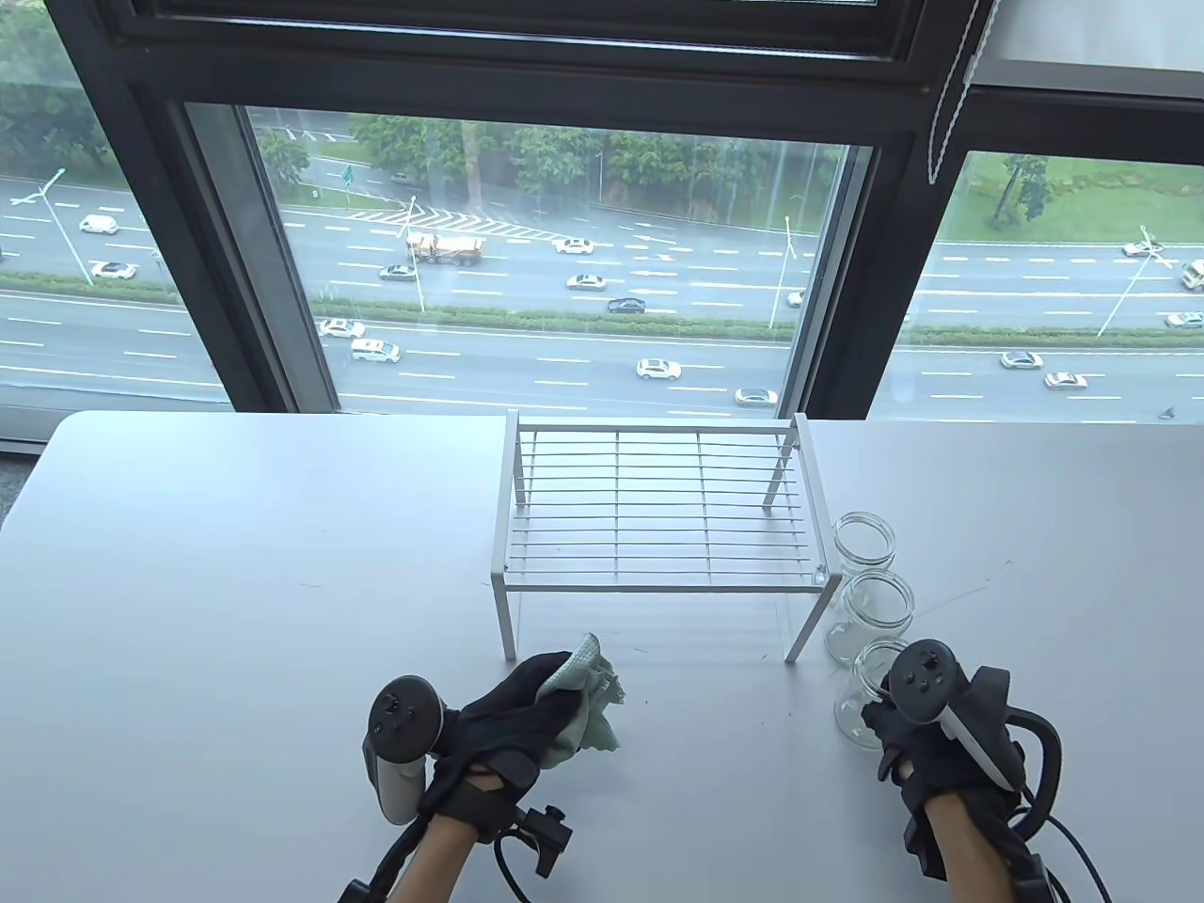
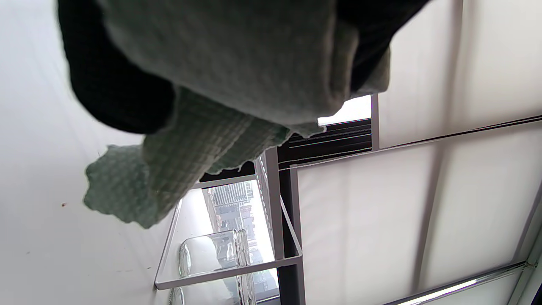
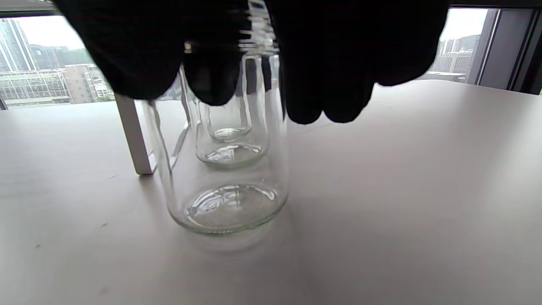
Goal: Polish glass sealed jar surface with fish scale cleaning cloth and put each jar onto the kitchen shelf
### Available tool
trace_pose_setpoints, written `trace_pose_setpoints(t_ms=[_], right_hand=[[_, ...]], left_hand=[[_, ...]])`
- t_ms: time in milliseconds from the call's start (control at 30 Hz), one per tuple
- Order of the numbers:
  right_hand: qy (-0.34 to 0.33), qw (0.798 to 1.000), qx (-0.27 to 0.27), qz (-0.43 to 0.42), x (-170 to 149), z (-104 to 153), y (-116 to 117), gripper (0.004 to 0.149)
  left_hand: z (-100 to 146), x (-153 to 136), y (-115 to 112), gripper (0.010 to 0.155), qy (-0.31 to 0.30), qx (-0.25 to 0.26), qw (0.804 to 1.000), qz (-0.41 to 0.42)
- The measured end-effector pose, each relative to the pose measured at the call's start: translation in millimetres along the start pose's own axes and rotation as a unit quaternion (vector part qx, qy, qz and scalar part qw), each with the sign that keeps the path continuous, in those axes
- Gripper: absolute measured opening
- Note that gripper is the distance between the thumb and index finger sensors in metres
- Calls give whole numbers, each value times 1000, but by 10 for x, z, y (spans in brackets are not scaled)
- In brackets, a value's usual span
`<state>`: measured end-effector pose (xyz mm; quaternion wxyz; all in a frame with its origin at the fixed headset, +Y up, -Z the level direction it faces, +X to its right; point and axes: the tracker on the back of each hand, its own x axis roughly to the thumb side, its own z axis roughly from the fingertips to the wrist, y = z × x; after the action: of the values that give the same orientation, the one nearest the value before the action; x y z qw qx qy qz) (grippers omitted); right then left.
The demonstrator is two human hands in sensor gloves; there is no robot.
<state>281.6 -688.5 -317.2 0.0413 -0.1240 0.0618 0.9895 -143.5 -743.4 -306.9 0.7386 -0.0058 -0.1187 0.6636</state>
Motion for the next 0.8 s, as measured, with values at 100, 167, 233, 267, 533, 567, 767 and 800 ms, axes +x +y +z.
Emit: trace_pose_setpoints(t_ms=[100, 167, 233, 267, 533, 567, 767, 800], right_hand=[[-22, 1000, 9, -18, 64, 78, -72, 48], [-44, 998, 9, -33, 123, 121, -100, 48], [-94, 993, 18, -77, 204, 151, -104, 48], [-108, 989, 21, -96, 231, 163, -105, 48], [-320, 902, 62, -282, 668, 391, -106, 48], [-340, 890, 73, -294, 713, 410, -90, 48], [-414, 829, 114, -358, 980, 529, 39, 48], [-418, 823, 112, -369, 992, 539, 46, 49]], left_hand=[[-1, -4, -2, 48, -2, 0, 1000, -1], [-2, -3, -7, 48, -3, -2, 1000, -1], [-2, 1, -22, 48, -5, -6, 1000, -5], [-3, 4, -30, 48, -6, -8, 1000, -6], [14, 52, -144, 48, -27, -19, 999, 2], [18, 57, -155, 48, -30, -20, 999, 2], [31, 75, -276, 48, -37, -55, 997, 48], [30, 67, -306, 49, -36, -80, 994, 72]])
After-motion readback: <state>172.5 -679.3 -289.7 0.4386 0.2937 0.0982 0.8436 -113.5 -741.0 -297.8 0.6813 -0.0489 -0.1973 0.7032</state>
